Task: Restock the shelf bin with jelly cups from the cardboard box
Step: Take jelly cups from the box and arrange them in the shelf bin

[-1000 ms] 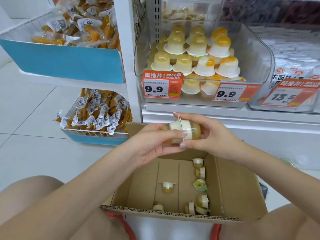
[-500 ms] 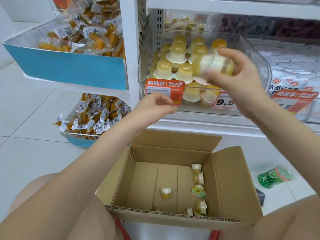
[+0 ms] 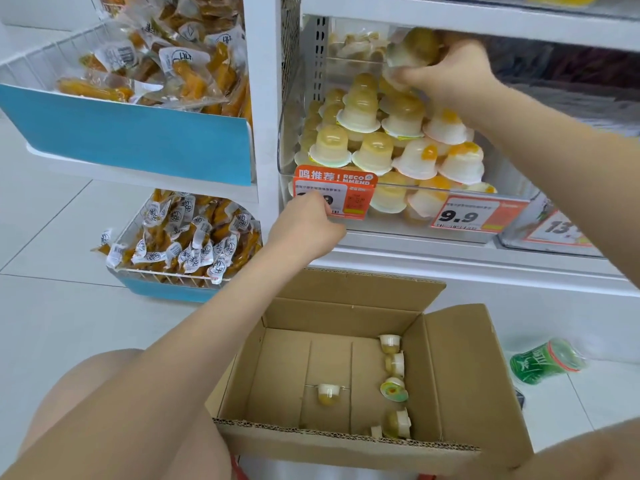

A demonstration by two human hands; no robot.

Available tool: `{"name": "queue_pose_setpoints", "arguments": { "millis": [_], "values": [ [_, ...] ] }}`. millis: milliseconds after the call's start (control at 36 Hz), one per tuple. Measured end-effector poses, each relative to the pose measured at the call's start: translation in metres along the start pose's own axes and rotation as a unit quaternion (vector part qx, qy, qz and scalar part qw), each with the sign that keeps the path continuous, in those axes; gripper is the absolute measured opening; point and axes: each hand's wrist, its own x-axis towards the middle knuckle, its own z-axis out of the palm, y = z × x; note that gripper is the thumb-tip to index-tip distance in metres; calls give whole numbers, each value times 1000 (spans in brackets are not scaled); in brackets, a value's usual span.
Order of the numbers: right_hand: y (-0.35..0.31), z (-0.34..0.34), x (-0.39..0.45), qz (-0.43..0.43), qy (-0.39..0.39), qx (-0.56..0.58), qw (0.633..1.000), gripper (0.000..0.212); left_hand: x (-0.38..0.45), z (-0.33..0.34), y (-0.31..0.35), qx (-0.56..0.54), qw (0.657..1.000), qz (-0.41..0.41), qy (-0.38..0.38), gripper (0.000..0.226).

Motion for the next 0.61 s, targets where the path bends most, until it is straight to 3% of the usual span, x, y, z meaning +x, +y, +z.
{"name": "queue_pose_setpoints", "arguments": {
  "millis": [278,611],
  "values": [
    [-15,7,21,-11,-86,-157,984,81,7,1,-1,-5,1000,-10,-3,12],
    [-7,11,28,-1,-119,-198,973,86,8,1,-4,14,1000,9,-1,21]
  ]
}}
